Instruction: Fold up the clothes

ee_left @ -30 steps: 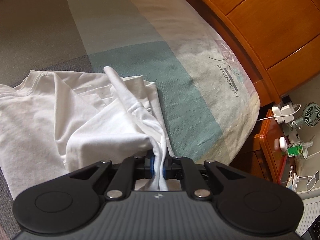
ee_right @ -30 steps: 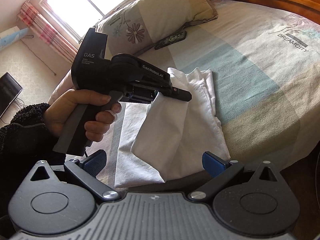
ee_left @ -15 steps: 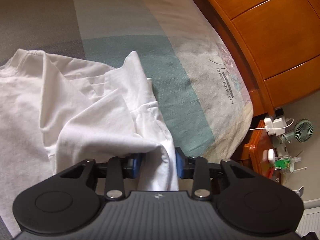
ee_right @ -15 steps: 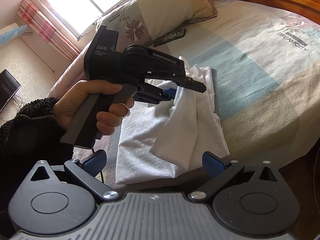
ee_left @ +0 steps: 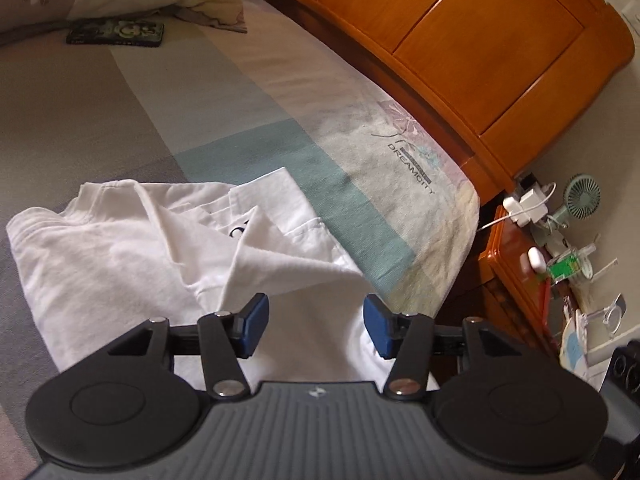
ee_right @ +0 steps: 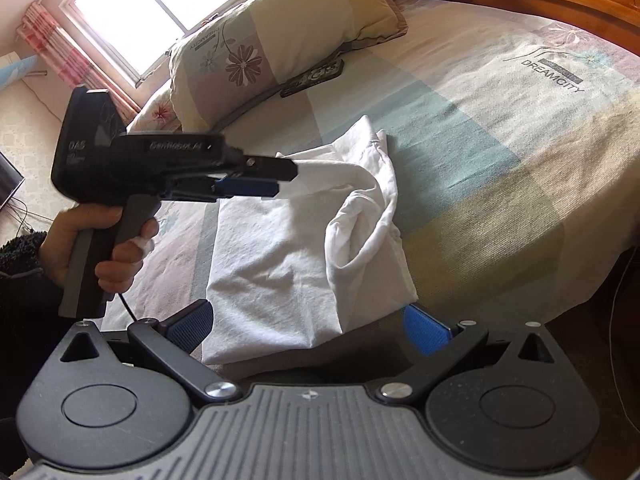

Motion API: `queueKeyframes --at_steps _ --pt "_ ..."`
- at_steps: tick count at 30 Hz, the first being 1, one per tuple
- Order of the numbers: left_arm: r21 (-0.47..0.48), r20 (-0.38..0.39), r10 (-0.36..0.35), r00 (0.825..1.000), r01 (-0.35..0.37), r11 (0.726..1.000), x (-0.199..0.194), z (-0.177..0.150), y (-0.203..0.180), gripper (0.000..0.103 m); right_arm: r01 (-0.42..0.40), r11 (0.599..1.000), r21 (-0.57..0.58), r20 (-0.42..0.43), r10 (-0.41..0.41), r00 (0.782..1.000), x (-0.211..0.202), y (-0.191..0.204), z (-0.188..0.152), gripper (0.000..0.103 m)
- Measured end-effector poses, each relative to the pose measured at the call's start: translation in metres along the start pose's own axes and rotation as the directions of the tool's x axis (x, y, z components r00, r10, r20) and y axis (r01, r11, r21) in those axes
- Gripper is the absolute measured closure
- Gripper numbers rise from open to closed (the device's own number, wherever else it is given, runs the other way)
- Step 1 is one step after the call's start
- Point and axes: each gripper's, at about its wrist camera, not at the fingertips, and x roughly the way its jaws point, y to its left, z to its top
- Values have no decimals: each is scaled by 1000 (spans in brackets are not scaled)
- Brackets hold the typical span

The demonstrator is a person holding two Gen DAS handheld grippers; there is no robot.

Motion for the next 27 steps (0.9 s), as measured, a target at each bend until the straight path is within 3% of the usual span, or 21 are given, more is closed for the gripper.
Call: queueKeyframes --at_steps 4,8,10,12,15,20,24,25,26,27 --pt "104 28 87 996 -89 991 -6 -27 17 50 1 1000 1 -2 -1 1000 0 -1 0 0" --pt "40 111 39 993 -44 998 -26 -47 44 50 0 1000 -12 8 0 1000 -2 0 1 0" --pt "47 141 56 988 -64 997 -32 -52 53 48 -3 1000 -12 14 3 1000 -1 0 3 0" --pt "57 121 103 987 -111 992 -28 -53 60 48 -7 1000 -9 20 7 1000 1 0 5 0" --pt "26 84 120 989 -122 992 -20 -54 73 47 -10 1000 -13 24 11 1000 5 2 8 0" --pt "67 177 94 980 -107 992 -25 -43 68 48 -8 999 -32 12 8 1000 12 7 10 0" --pt "107 190 119 974 -141 984 -8 -25 71 48 6 1000 -30 1 -6 1000 21 10 13 0" --pt "92 175 159 972 -177 980 -2 -26 78 48 6 999 -32 3 -6 1000 21 11 14 0" --pt "78 161 196 967 -211 974 2 -26 85 53 7 999 -35 5 -7 1000 22 11 15 0" --pt "67 173 182 968 -196 978 -1 -32 91 57 10 999 -41 12 -9 1000 21 12 16 0"
